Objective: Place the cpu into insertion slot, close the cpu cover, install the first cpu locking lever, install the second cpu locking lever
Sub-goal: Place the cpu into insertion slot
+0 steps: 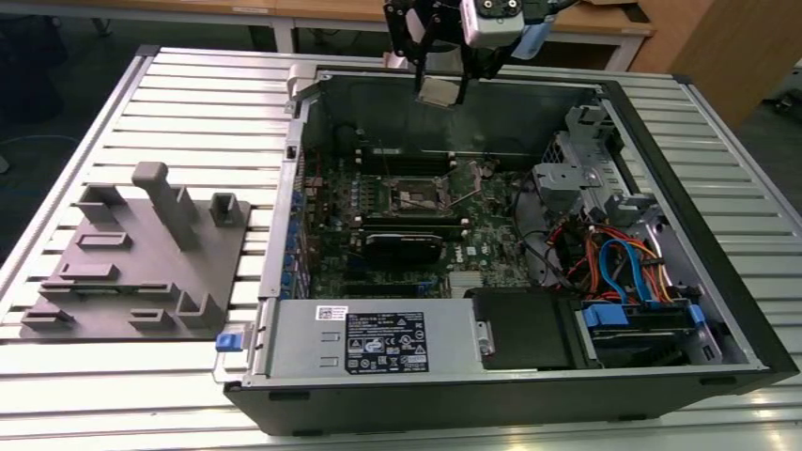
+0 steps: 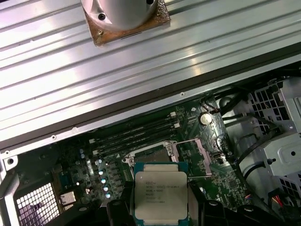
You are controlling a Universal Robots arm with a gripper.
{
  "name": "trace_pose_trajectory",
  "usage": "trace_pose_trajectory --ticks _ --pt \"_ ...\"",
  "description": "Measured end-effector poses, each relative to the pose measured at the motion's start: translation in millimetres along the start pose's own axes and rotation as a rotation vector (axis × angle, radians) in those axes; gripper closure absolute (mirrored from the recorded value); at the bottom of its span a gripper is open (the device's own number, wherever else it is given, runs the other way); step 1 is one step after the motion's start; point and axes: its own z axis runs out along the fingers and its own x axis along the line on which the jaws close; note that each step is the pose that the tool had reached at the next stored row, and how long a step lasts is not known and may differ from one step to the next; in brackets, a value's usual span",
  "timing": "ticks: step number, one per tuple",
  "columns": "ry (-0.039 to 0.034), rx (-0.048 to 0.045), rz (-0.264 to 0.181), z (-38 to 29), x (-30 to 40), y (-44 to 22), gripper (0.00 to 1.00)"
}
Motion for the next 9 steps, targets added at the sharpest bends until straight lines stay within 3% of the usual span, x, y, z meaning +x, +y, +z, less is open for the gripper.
trace_pose_trajectory --ticks 9 --pt "-0.0008 -0.0002 0.009 0.0 0.0 0.0 0.46"
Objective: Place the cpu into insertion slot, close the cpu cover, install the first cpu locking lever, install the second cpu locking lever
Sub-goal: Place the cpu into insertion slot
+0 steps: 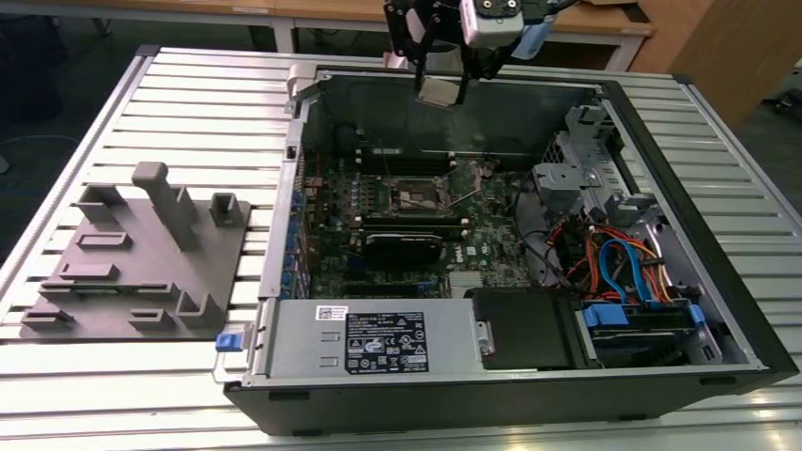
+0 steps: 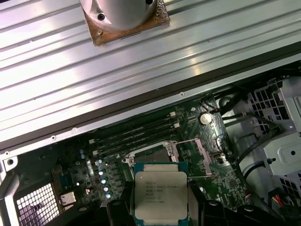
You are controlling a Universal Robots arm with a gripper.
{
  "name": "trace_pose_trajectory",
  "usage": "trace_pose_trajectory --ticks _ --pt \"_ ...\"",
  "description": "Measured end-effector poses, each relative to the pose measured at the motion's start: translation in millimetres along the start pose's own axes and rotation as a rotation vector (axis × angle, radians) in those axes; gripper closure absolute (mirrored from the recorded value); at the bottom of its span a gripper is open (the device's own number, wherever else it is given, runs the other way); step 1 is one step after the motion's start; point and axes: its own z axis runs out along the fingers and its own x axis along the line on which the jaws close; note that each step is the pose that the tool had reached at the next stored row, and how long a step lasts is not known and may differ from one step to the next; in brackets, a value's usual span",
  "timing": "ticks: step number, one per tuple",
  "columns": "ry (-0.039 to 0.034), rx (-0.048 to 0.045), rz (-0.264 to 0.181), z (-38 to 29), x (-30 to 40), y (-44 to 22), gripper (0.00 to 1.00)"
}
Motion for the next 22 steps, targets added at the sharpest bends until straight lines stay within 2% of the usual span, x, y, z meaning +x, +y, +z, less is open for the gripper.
trace_pose_trajectory --ticks 18,22 --pt "-0.0131 -0.0027 0.149 0.1 0.0 0.0 0.46" --pt "-0.0149 -0.0032 0.168 0.1 0.0 0.0 0.46"
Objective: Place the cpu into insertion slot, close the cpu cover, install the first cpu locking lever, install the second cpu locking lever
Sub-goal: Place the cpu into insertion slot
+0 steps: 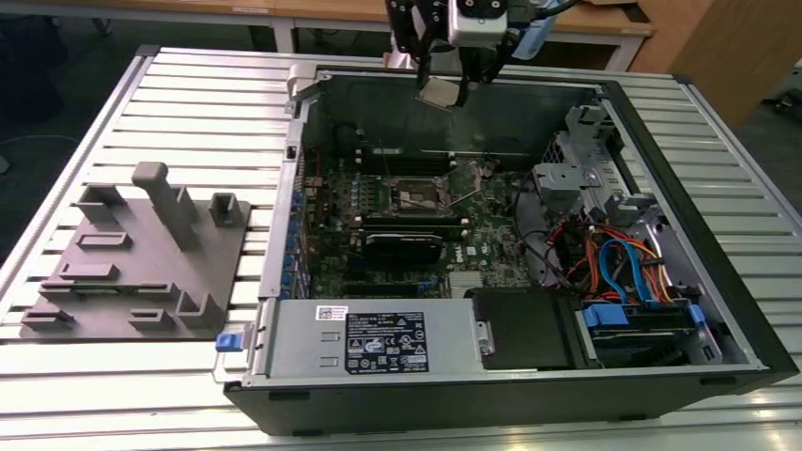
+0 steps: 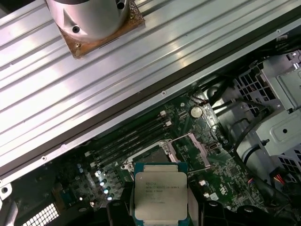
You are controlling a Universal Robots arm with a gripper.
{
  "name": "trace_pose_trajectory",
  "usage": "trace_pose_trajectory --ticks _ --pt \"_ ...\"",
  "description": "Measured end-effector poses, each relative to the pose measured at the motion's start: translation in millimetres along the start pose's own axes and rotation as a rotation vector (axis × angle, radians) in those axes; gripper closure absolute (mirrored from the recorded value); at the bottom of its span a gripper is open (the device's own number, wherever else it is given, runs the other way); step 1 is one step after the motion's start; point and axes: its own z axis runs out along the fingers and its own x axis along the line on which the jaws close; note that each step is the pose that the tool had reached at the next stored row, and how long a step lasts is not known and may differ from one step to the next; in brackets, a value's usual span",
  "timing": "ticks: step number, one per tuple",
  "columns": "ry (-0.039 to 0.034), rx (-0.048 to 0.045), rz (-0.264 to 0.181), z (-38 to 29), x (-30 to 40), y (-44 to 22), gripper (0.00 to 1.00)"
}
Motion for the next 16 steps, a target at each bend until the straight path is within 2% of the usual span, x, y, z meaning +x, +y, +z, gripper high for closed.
trace_pose_trajectory --ticks 8,16 --pt "-0.0009 -0.0002 0.01 0.0 0.0 0.0 0.46" --pt "-0.0059 -0.0013 0.068 0.0 0.0 0.0 0.46"
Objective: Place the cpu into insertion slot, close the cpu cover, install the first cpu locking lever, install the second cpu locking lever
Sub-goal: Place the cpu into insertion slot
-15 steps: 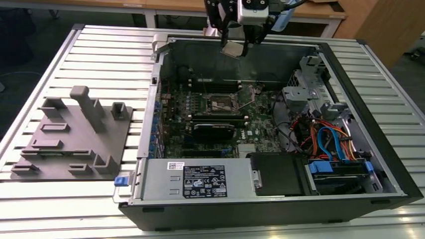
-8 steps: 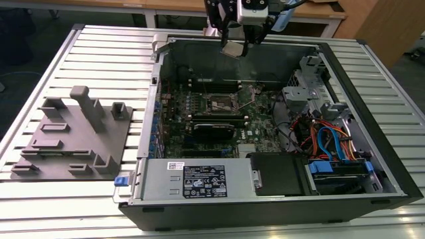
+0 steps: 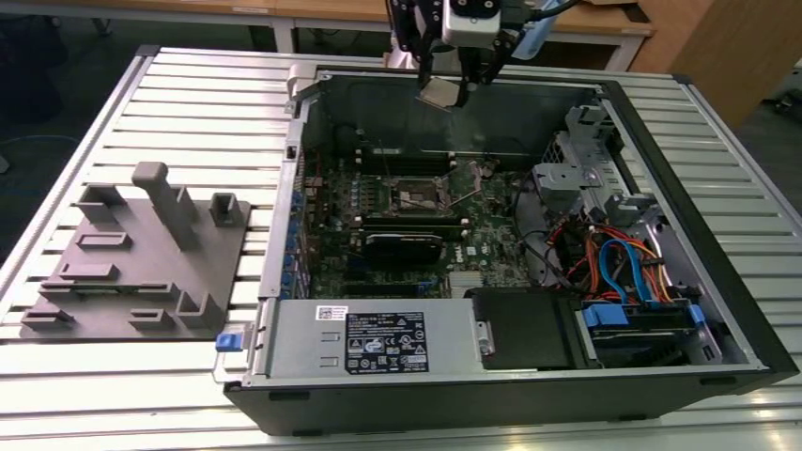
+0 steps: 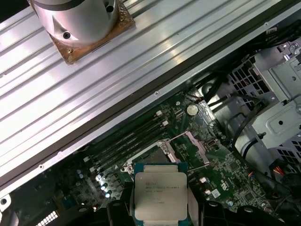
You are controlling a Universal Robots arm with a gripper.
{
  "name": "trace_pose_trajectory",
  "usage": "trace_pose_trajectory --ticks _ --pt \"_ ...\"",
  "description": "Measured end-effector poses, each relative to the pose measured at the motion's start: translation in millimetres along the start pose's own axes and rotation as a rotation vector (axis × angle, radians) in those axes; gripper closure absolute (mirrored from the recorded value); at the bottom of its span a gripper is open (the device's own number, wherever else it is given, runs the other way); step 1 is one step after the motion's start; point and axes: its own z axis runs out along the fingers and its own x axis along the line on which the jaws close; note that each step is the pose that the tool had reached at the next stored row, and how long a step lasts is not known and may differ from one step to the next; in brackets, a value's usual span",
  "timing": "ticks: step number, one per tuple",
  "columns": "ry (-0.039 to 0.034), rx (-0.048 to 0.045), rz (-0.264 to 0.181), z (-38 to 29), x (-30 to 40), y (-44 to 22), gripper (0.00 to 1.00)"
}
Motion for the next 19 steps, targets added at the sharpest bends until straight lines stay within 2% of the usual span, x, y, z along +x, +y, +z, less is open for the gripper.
trace_pose_trajectory --ticks 14,19 --pt "-0.0003 0.0 0.002 0.0 0.0 0.0 0.46" --pt "-0.0022 -0.0005 0.023 0.1 0.1 0.0 0.46"
